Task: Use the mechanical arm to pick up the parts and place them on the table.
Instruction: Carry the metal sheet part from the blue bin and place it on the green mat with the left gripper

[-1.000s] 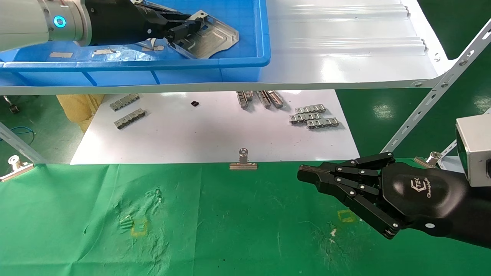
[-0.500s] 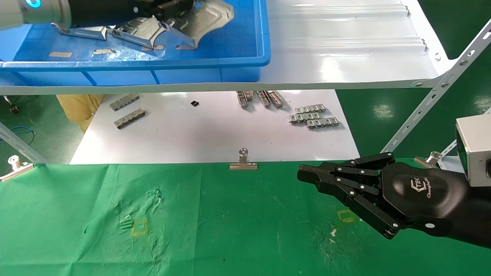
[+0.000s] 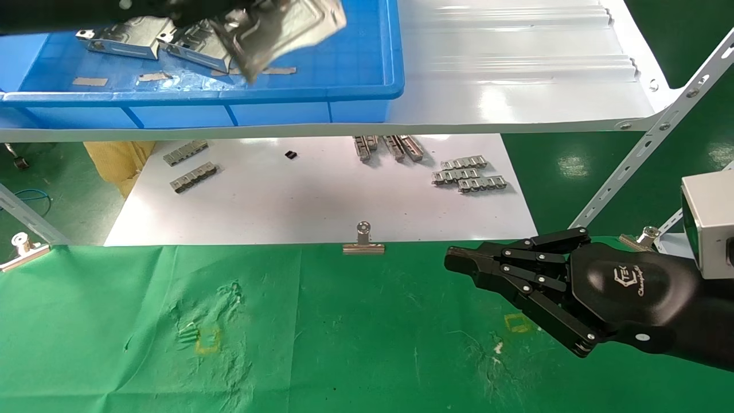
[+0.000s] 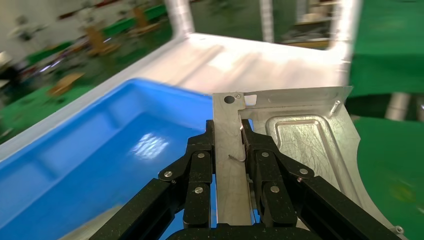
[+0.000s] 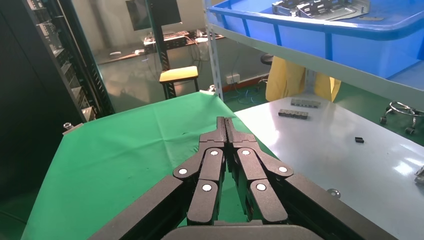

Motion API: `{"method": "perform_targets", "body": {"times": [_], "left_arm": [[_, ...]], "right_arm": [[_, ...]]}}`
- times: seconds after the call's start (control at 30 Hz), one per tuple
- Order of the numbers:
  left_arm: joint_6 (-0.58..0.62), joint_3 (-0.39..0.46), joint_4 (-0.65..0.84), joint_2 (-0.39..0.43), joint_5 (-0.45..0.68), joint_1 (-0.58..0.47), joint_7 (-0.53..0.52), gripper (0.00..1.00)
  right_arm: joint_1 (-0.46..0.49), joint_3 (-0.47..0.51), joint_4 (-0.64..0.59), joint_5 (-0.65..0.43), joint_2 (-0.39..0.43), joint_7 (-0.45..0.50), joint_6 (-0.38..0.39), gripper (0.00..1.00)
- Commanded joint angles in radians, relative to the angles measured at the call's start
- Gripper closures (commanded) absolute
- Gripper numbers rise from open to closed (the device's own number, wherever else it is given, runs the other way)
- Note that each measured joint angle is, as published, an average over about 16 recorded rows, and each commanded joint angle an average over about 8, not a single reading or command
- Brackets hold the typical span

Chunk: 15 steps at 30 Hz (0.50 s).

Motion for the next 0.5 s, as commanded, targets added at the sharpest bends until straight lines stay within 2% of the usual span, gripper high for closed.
{"method": "perform_targets", "body": {"times": [0.03, 0.27, 0.5], "left_arm": [[0.081, -0.005, -0.006, -0.025, -0.007, 0.005, 0.033, 1.00], [0.138, 0.019, -0.175, -0.117, -0.075, 0.102, 0.148, 1.00], [0.140, 0.107, -0.495, -0.278, -0.285, 0.285, 0.183, 1.00]], "right_arm": [[0.000, 0.000, 0.000, 0.000, 0.000, 0.000, 0.000, 1.00], [0.000, 0.000, 0.000, 0.000, 0.000, 0.000, 0.000, 1.00], [0.000, 0.000, 0.000, 0.000, 0.000, 0.000, 0.000, 1.00]]}}
